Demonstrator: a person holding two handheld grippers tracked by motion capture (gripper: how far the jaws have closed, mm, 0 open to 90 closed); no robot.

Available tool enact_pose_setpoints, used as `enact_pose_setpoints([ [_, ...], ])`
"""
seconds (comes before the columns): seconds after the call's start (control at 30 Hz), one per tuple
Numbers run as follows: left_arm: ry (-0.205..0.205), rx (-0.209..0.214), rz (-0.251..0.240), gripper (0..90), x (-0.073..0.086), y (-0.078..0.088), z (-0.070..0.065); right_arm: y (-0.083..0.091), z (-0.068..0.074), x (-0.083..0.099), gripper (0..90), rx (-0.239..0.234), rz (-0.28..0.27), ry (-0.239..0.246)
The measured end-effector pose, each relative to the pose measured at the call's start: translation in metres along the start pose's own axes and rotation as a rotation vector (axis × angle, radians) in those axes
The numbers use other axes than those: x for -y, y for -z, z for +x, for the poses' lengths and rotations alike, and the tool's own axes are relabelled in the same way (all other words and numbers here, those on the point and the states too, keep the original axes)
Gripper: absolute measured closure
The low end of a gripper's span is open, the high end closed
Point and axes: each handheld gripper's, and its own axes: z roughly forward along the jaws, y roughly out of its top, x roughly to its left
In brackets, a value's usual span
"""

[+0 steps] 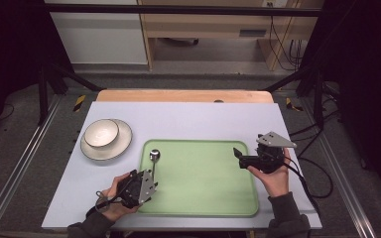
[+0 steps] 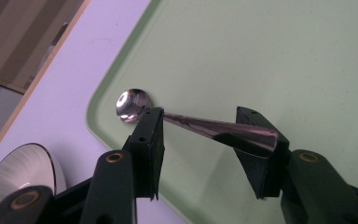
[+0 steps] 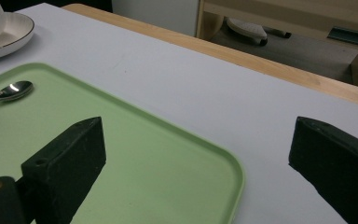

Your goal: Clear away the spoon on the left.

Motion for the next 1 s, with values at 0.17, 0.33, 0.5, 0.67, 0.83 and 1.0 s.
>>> enact_pose_setpoints([
  [0.17, -0.008, 0.014, 0.011, 51.4, 0.0003, -0.0026, -0.0023, -0.0002, 0.0003, 0.0002, 4.1, -0.002, 0.002, -0.001],
  [0.33, -0.017, 0.023, 0.020, 48.7, 0.0003, -0.0047, -0.0049, 0.0000, -0.0002, 0.0004, 4.1, 0.000, 0.003, 0.002],
  [0.5, -0.024, 0.035, 0.030, 45.2, 0.0003, -0.0067, -0.0068, -0.0004, -0.0001, 0.0006, 4.0, 0.001, 0.005, 0.005],
  [0.67, -0.031, 0.040, 0.038, 41.7, 0.0000, -0.0078, -0.0080, -0.0007, -0.0003, 0.0007, 3.9, 0.001, 0.007, 0.007],
  [0.83, -0.031, 0.051, 0.049, 36.8, -0.0002, -0.0094, -0.0085, -0.0008, -0.0001, 0.0008, 3.9, 0.002, 0.008, 0.006],
  [1.0, -0.036, 0.063, 0.059, 31.0, -0.0006, -0.0101, -0.0090, -0.0009, -0.0001, 0.0009, 3.9, 0.002, 0.008, 0.006],
])
